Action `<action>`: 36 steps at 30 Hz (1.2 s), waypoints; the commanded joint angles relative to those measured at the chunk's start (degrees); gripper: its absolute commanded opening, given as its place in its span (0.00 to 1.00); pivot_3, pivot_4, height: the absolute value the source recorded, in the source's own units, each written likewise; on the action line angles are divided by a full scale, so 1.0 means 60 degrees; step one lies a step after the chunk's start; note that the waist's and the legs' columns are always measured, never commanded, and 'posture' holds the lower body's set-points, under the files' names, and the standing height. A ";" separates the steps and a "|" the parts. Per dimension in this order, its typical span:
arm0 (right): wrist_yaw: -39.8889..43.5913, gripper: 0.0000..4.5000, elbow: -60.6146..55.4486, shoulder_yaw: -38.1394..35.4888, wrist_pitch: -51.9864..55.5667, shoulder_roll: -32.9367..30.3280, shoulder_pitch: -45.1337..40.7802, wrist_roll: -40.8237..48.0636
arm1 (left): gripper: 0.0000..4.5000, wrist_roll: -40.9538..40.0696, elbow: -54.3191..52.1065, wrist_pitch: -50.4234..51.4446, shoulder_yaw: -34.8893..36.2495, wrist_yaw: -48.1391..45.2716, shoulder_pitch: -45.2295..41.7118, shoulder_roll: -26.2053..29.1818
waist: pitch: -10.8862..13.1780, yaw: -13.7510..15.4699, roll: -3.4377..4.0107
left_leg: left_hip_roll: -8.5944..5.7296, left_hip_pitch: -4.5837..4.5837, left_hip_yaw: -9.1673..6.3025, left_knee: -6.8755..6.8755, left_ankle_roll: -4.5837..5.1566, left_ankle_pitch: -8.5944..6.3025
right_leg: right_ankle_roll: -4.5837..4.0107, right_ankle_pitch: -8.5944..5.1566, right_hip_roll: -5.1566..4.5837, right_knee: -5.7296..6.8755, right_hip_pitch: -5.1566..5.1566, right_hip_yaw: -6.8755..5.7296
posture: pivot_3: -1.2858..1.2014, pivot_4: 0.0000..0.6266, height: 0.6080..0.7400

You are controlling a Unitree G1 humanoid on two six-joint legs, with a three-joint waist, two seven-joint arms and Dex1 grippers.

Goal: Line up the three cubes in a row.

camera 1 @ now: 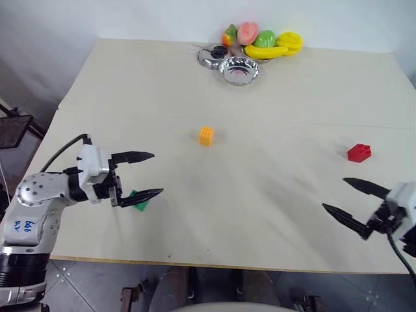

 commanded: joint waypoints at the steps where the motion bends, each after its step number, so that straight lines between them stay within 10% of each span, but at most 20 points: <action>1: -0.1057 1.00 0.0494 -0.1422 -0.0192 0.0492 0.0124 -0.0108 | 0.99 0.0268 -0.0224 -0.0173 -0.0555 -0.0251 -0.0266 -0.0281 | 0.0000 0.0029 -0.0001 | 0.0000 0.0001 0.0002 0.0000 0.0000 0.0000 | 0.0000 0.0000 0.0001 0.0000 -0.0001 0.0003 | 0.52 0.24 1.00; 7: -0.3246 1.00 -0.0104 -0.1444 0.0492 0.1876 -0.0105 -0.0379 | 0.99 0.0522 -0.0046 -0.0084 -0.0922 0.0023 -0.0808 -0.0842 | -0.0003 0.0027 0.0008 | 0.0011 0.0001 -0.0001 0.0002 -0.0007 0.0001 | 0.0000 0.0000 0.0010 0.0001 -0.0002 0.0011 | 0.52 0.24 1.00; 17: -0.6452 1.00 0.0411 -0.0034 0.5015 0.0719 -0.4134 -0.0926 | 0.99 0.0196 -0.0423 0.0250 -0.0619 0.0688 -0.0962 -0.1550 | 0.0000 -0.0173 0.0044 | 0.0023 0.0011 0.0009 0.0013 -0.0009 0.0006 | -0.0006 -0.0003 0.0019 0.0023 -0.0011 0.0032 | 0.52 0.24 1.00; 32: -0.6676 1.00 0.6488 0.2030 0.4122 0.0645 -0.8658 -0.2723 | 0.99 0.0627 -0.0950 0.0127 -0.0837 0.1460 -0.0595 -0.1943 | 0.0000 -0.0201 0.0044 | 0.0010 -0.0018 0.0002 0.0018 0.0000 0.0006 | -0.0005 -0.0002 0.0020 0.0010 -0.0012 0.0006 | 0.52 0.24 1.00; 36: -0.6285 0.79 0.7120 0.2164 0.3806 0.0624 -0.8984 -0.2774 | 1.00 0.0597 -0.1136 0.0162 -0.0703 0.1598 -0.0432 -0.1854 | 0.0000 -0.0207 0.0045 | 0.0011 -0.0019 0.0001 0.0017 0.0000 0.0006 | -0.0005 -0.0002 0.0020 0.0008 -0.0012 0.0005 | 0.52 0.24 1.00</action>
